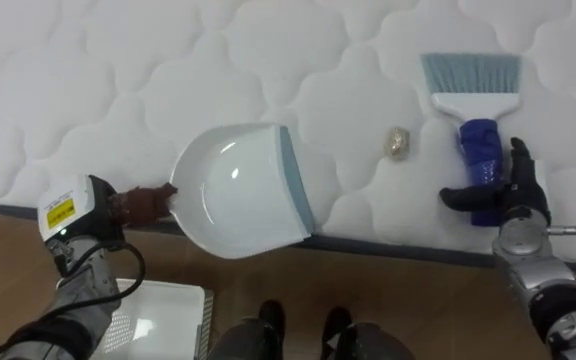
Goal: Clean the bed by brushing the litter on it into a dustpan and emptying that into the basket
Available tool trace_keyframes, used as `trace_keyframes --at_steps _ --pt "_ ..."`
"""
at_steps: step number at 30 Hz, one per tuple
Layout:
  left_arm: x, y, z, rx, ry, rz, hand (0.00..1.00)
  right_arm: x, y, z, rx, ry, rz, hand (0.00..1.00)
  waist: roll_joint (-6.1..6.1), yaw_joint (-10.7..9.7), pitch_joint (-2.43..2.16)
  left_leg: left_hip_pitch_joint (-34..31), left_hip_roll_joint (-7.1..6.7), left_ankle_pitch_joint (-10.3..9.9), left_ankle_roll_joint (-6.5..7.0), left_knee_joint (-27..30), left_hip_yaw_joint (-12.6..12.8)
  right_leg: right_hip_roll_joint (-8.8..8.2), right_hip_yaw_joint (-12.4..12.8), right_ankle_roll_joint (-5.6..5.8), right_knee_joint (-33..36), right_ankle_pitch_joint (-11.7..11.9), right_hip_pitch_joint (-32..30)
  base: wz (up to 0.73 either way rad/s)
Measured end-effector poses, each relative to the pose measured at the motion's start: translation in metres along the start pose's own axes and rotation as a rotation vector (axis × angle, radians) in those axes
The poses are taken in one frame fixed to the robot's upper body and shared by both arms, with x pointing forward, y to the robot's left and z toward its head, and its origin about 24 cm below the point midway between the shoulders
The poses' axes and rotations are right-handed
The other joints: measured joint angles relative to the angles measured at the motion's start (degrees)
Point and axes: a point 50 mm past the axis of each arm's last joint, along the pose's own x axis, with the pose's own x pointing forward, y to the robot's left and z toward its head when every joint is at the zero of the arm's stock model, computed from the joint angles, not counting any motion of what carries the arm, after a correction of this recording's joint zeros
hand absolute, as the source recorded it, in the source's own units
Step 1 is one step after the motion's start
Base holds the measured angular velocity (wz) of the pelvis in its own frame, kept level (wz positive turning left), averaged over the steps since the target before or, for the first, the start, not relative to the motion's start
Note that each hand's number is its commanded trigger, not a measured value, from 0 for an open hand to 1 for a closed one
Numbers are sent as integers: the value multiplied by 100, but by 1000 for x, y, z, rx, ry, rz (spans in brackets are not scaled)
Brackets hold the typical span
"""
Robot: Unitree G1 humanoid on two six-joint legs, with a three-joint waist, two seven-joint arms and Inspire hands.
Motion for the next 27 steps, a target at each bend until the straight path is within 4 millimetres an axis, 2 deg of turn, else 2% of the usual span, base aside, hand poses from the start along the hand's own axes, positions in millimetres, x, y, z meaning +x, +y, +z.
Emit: trace_keyframes --at_steps 4,9,12,27 --pt "0 1 1 -11 -3 3 100 5 -19 -6 -32 17 -74 100 31 73 -6 13 2 0 0 -42 -5 5 -1 -8 5 -4 8 0" --pt "0 1 1 -21 6 3 100 5 -24 -11 -42 40 -120 100 60 72 -7 0 -3 0 0 -34 1 -1 14 -11 43 -4 -35 0" --pt "0 0 2 -20 2 -1 100 3 -24 -16 -56 54 -118 100 64 56 -5 -29 -10 0 -1 -12 10 -13 23 -27 97 -18 -81 0" --pt "-2 -4 5 1 -24 -14 100 1 -22 -18 -66 46 -122 100 70 45 0 -42 -17 -3 -5 4 8 -29 28 -37 178 -54 -92 0"
